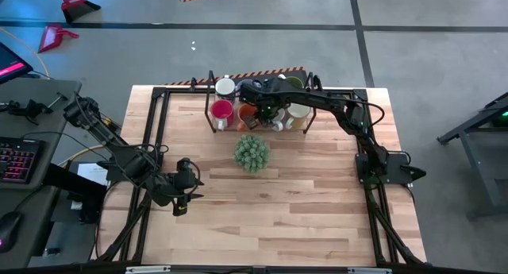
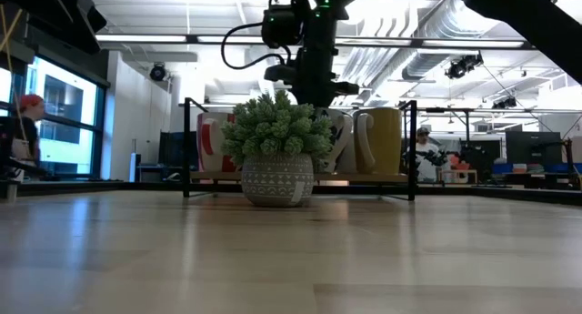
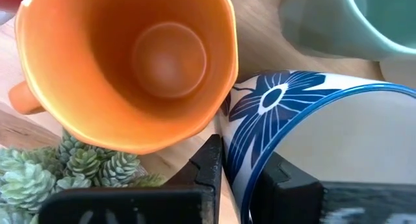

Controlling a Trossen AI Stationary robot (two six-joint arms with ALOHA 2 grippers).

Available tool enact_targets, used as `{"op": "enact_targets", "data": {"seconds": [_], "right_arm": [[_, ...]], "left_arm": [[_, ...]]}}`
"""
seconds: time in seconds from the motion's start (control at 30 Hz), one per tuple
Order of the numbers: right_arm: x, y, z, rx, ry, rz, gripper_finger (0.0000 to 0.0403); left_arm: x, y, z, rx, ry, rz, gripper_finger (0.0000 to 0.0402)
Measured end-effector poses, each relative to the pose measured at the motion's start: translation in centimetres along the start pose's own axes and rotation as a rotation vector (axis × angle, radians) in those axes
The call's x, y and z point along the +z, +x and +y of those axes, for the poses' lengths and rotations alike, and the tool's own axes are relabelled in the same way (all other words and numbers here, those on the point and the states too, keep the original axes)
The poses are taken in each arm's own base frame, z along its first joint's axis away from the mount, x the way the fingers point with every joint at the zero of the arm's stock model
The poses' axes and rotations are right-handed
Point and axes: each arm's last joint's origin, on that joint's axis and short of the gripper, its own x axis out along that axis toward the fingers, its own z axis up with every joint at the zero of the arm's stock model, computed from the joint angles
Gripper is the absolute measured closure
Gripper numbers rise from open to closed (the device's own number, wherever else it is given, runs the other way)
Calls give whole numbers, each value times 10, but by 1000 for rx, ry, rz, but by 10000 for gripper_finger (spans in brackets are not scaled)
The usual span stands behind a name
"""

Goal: Place coffee mugs
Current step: Put the blue patterned mug on the shelf, then return to Home Position

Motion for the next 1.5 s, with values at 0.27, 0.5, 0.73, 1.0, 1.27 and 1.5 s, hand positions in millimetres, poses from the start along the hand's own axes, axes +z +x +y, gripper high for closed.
{"op": "enact_targets", "data": {"seconds": [0.27,0.5,0.73,1.0,1.27,1.5], "right_arm": [[1,-2,-1,-11,-15,-17,336],[1,-2,-1,-11,-15,-18,302],[0,-2,1,20,-13,-2,292],[0,-3,0,20,-5,4,292],[2,-26,-2,24,6,-18,292],[3,-63,-1,77,13,-105,292]], "left_arm": [[0,0,0,0,0,0,227],[0,0,0,0,-1,0,227],[0,0,0,0,0,0,227],[0,0,0,0,-8,0,227],[0,0,0,0,-8,0,227],[0,0,0,0,-7,0,227]]}}
